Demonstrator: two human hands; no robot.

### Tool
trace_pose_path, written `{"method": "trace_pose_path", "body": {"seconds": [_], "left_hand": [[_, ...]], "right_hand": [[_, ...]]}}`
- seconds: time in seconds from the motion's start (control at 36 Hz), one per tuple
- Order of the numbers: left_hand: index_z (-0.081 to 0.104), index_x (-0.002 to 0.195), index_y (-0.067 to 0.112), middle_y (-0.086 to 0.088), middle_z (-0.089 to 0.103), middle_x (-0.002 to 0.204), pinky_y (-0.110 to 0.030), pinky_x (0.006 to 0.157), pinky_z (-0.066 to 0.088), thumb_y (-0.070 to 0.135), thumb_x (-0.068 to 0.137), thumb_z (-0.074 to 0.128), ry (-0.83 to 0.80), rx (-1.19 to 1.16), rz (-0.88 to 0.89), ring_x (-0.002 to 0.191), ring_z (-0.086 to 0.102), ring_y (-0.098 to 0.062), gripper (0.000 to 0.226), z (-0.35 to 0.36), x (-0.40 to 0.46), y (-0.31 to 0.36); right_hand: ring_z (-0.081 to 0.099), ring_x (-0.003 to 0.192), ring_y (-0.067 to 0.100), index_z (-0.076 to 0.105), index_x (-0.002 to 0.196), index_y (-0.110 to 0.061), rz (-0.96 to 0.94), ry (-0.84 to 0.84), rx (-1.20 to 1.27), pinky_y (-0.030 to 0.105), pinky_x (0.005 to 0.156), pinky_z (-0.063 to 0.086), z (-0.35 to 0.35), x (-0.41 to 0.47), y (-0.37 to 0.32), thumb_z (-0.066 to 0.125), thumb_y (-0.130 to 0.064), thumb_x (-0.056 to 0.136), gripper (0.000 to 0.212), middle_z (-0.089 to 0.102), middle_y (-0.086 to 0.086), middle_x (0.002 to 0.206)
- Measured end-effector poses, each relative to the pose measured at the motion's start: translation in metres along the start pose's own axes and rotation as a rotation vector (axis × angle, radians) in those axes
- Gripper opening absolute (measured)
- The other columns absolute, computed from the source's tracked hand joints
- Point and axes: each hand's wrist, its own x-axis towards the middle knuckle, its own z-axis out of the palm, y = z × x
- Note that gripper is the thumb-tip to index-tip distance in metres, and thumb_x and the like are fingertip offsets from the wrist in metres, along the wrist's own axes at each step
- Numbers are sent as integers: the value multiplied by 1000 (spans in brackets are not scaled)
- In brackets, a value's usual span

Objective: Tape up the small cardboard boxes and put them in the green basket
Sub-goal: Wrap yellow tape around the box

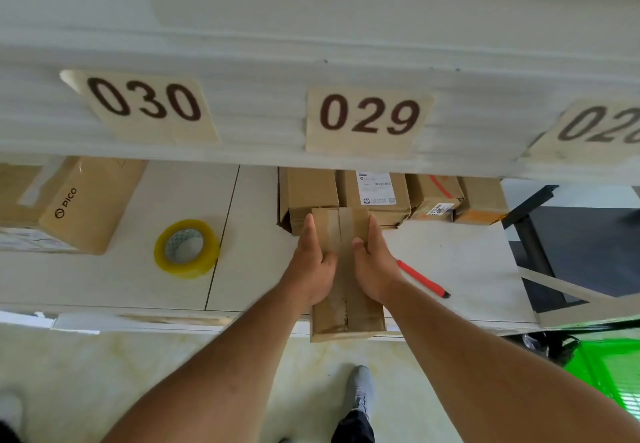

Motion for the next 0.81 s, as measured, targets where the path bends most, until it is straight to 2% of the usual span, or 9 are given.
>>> {"method": "trace_pose_path", "body": {"seconds": [0.06,0.11,0.17,0.25,0.33,0.42,0.56,0.67,0.81], "left_hand": [[-21,152,43,3,16,165,-38,111,37,37,102,42,-12,-3,-27,139,40,-21,81,-3,-2,2],[-19,152,46,4,15,166,-35,109,35,42,101,43,-14,-30,-49,141,38,-21,81,-7,-4,2],[-16,153,46,4,17,166,-35,110,34,45,98,47,-3,-65,-52,143,36,-20,83,-11,-9,1],[-11,156,43,5,13,167,-43,119,28,46,99,54,24,-101,-25,150,24,-21,86,-19,-20,-2],[1,158,38,2,18,166,-44,120,29,42,100,54,92,-123,-4,150,25,-20,78,-38,-39,-19],[15,159,27,0,30,162,-28,110,33,34,101,51,220,-70,7,143,37,-12,69,-64,-57,-49],[37,150,18,-1,46,150,-26,97,38,26,99,52,425,-66,-54,128,53,-15,53,-110,-85,-93],[46,142,17,-3,54,141,-33,95,45,21,99,54,532,-58,-83,115,58,-15,44,-142,-99,-123],[48,140,19,3,55,138,-27,88,41,13,97,53,602,-82,-107,105,58,-10,43,-163,-96,-154]], "right_hand": [[39,143,21,15,158,-35,18,-41,23,49,120,34,-3,1,1,32,-38,102,59,40,-2,155],[36,146,22,10,160,-32,31,-58,24,47,121,32,-7,-5,-8,32,-38,106,59,38,-5,156],[42,136,18,9,161,-28,37,-49,-20,36,113,34,-12,-17,-23,31,-38,109,57,40,-10,145],[56,116,17,23,154,-28,9,-8,-81,40,103,45,-17,-28,-34,34,-39,108,48,54,-6,137],[50,130,18,26,156,-26,-89,122,-245,37,107,40,-11,-51,-52,38,-38,106,53,50,-4,144],[34,147,15,27,157,-30,-314,171,-352,33,116,28,11,-84,-77,46,-40,103,58,36,-7,160],[48,134,11,42,149,-29,-487,-17,-458,30,109,42,81,-91,-91,52,-38,101,50,48,-10,148],[45,137,17,42,151,-27,-458,-169,-610,37,110,44,142,-61,-91,50,-35,102,50,47,-5,152],[48,134,26,45,143,-26,-446,-266,-842,41,105,49,213,-8,-101,58,-24,98,47,47,6,147]]}}
